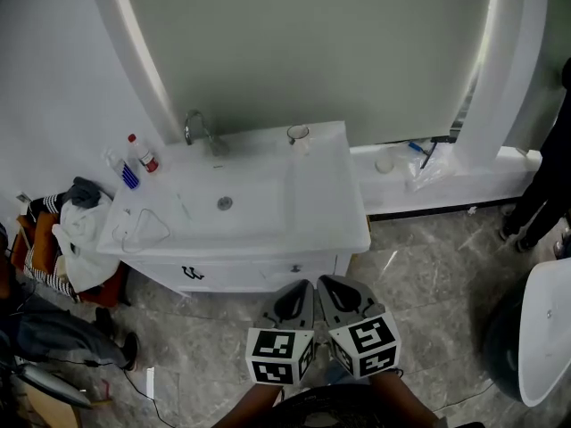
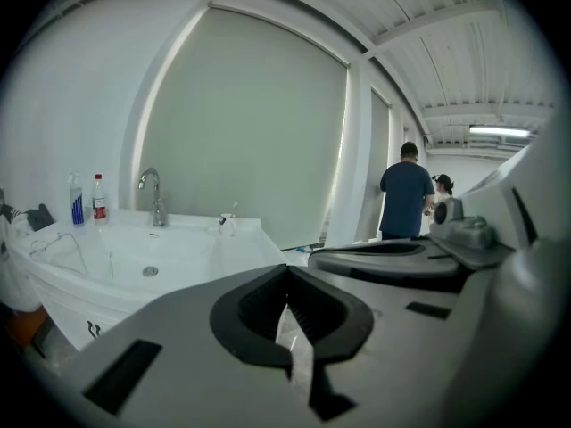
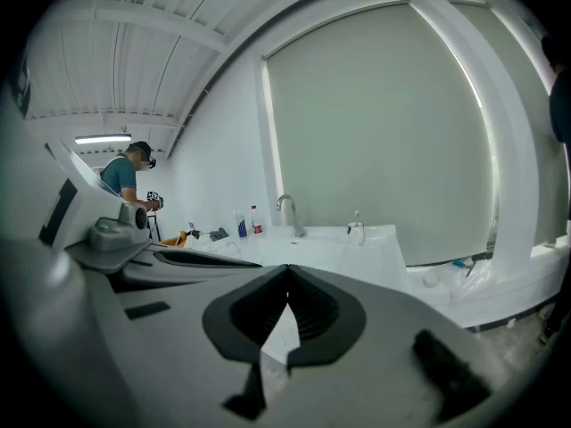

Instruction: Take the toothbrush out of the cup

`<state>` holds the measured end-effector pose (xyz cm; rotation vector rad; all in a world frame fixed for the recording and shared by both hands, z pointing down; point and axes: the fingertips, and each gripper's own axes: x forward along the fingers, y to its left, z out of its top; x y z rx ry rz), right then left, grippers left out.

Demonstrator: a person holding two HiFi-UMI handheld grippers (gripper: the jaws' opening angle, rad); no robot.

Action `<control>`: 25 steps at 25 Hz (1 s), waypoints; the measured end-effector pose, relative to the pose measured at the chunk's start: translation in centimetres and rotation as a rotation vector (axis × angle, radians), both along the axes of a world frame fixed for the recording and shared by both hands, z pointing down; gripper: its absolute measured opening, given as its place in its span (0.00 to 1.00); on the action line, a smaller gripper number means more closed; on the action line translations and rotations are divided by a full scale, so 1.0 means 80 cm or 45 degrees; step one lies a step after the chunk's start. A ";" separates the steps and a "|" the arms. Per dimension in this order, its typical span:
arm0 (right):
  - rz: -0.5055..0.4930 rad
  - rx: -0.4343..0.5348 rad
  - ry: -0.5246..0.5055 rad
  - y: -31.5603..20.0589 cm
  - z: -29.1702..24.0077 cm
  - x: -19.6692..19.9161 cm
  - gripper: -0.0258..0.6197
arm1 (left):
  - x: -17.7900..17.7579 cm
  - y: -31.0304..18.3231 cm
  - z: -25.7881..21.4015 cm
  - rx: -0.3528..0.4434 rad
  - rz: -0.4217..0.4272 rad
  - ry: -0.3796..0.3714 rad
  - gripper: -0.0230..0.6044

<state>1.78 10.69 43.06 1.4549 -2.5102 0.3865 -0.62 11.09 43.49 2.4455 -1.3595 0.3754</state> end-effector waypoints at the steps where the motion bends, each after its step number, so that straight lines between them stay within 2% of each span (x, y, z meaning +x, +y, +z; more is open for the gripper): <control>1: -0.004 -0.001 -0.003 -0.008 -0.001 0.003 0.06 | 0.003 -0.008 0.000 -0.001 -0.005 -0.004 0.05; 12: -0.057 -0.013 -0.054 -0.084 -0.002 0.047 0.06 | 0.046 -0.082 -0.002 -0.018 -0.062 -0.060 0.05; 19: -0.092 -0.010 -0.060 -0.106 -0.007 0.072 0.06 | 0.070 -0.108 -0.012 0.002 -0.098 -0.086 0.05; 25: -0.071 -0.037 -0.066 -0.113 0.001 0.093 0.06 | 0.087 -0.116 -0.006 -0.020 -0.086 -0.091 0.05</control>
